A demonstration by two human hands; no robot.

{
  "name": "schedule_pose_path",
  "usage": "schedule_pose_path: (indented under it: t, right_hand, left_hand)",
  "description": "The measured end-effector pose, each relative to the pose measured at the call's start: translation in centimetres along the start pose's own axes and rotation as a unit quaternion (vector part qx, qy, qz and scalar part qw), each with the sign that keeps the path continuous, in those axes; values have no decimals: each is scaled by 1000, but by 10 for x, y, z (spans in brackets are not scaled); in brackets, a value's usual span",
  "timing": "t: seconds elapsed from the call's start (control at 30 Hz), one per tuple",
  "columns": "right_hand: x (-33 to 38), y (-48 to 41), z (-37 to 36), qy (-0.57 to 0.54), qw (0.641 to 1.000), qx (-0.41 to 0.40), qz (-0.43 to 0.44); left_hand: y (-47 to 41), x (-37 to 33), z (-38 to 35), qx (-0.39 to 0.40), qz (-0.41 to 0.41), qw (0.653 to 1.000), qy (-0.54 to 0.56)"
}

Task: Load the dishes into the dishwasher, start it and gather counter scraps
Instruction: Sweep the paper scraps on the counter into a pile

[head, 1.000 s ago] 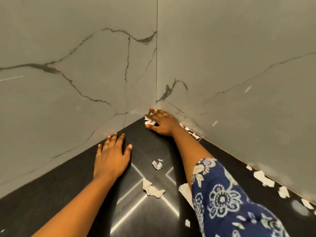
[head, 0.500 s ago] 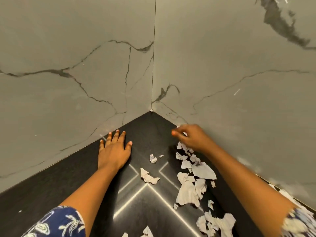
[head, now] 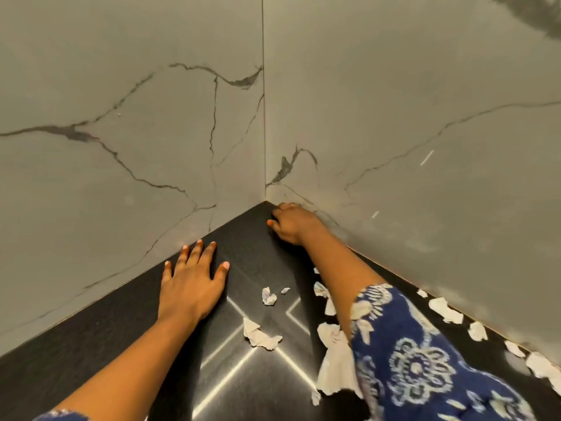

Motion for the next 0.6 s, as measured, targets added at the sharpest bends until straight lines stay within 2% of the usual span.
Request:
schedule_pose_path:
  t: [0.07, 0.13, 0.23, 0.3, 0.43, 0.6]
  right_hand:
    - [-32, 35, 2, -21, 999, 40, 16]
    - [-67, 82, 3, -90, 993, 77, 3]
    - [-101, 153, 2, -257, 958, 113, -56]
    - [-104, 194, 0, -322, 935, 125, -79]
    - [-89, 257, -8, -355, 923, 128, -77]
    - [-81, 338, -18, -349, 927, 125, -55]
  left_hand:
    - [0, -1, 2, 12, -2, 1000, 0]
    - [3, -5, 7, 29, -22, 999, 16]
    - [14, -25, 10, 80, -113, 989, 43]
    - [31, -48, 12, 118, -164, 978, 59]
    - [81, -107, 4, 149, -215, 959, 110]
    - [154, -152, -4, 168, -272, 937, 138]
Point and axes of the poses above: each hand's wrist, its own y-axis away from the middle knuckle, its own z-axis out of the back of the hand, x = y × z, the point moved 4 cm from there along -y, towards the middle knuckle, and after that the axes turned 13 degrees about -z, right-handed, at the moved point
